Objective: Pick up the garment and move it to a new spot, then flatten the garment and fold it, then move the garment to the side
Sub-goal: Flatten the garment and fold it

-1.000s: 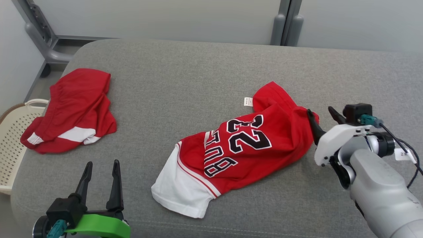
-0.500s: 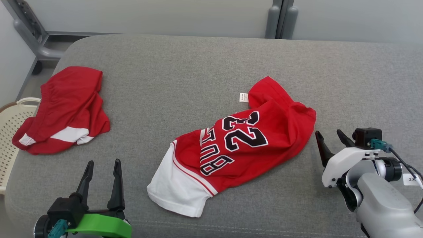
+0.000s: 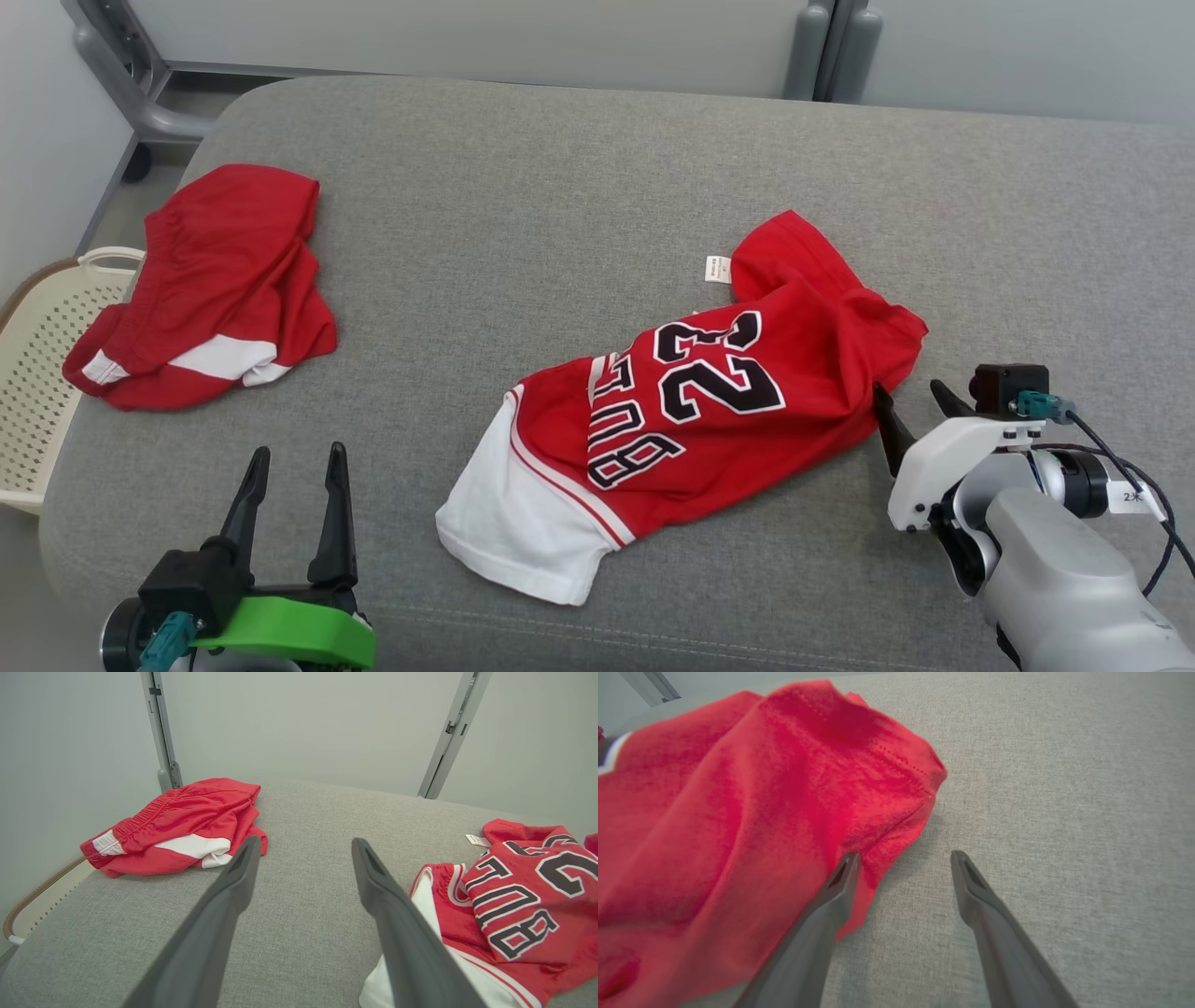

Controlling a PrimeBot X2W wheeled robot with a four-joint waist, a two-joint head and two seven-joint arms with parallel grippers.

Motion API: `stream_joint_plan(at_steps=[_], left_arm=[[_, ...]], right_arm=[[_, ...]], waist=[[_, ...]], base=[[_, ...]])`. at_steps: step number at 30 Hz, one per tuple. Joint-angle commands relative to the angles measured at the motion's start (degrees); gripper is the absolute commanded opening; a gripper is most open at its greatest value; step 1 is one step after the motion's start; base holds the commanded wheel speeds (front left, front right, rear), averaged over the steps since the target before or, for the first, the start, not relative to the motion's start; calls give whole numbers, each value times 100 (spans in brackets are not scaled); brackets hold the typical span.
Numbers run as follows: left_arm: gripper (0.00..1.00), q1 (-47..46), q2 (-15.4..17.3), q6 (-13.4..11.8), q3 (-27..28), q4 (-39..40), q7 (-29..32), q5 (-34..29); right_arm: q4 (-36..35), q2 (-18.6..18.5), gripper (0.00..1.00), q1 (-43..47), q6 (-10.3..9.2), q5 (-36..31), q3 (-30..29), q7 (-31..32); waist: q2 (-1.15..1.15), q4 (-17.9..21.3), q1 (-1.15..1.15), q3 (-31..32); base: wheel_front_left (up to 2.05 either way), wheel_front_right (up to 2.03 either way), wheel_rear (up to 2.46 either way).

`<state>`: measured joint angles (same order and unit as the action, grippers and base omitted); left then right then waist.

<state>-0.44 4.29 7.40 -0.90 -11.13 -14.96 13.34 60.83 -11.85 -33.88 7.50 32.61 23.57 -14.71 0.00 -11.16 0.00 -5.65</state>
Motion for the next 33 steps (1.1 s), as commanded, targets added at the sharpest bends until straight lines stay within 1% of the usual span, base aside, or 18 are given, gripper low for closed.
stream_joint_plan(at_steps=[1,3,4,5,6,7,8,15,20,26,29,33], left_arm=[[100,-81,29,10,1,-2,-20,9],[100,-80,27,10,-4,-11,-20,6],[100,-83,25,10,-12,-13,-20,3],[100,-87,22,11,-18,-16,-20,1],[100,-90,20,10,-27,-19,-20,-2],[100,-95,17,10,-33,-21,-20,-3],[100,-101,14,10,-43,-25,-20,-4],[100,-76,33,10,0,-67,-20,22],[100,-35,7,11,-28,-96,-20,17],[100,75,30,11,-11,-120,-20,33],[100,101,45,11,1,-125,-20,29],[100,186,34,11,27,-121,-20,22]], right_arm=[[72,10,100,-74,-2,60,43,-19],[144,47,100,-113,-2,92,69,-29],[176,63,95,-139,-2,113,85,-33],[205,86,78,-164,-2,127,106,-36],[237,100,42,-182,-2,148,126,-40],[264,106,26,-192,-2,157,156,-41],[271,102,0,-199,-2,160,186,-43],[207,42,0,-180,-2,245,319,-60],[-54,-64,0,8,-2,276,271,-61],[-655,-181,0,323,-2,346,249,-62],[-1078,-231,0,544,-2,573,299,-62],[-1744,-425,0,892,-2,958,483,79]], waist=[[0,-36,0,-11],[0,-57,0,-12],[0,-69,0,-11],[0,-82,0,-10],[0,-93,0,-9],[0,-105,0,-9],[0,-117,0,-9],[0,-99,0,26],[0,-6,0,99],[0,181,0,220],[0,277,0,279],[0,416,0,352]], base=[[0,0,0],[0,0,0],[0,0,0],[0,0,0],[0,0,0],[0,0,0],[0,0,0],[0,0,0],[0,0,0],[0,0,0],[0,0,0],[0,0,0]])
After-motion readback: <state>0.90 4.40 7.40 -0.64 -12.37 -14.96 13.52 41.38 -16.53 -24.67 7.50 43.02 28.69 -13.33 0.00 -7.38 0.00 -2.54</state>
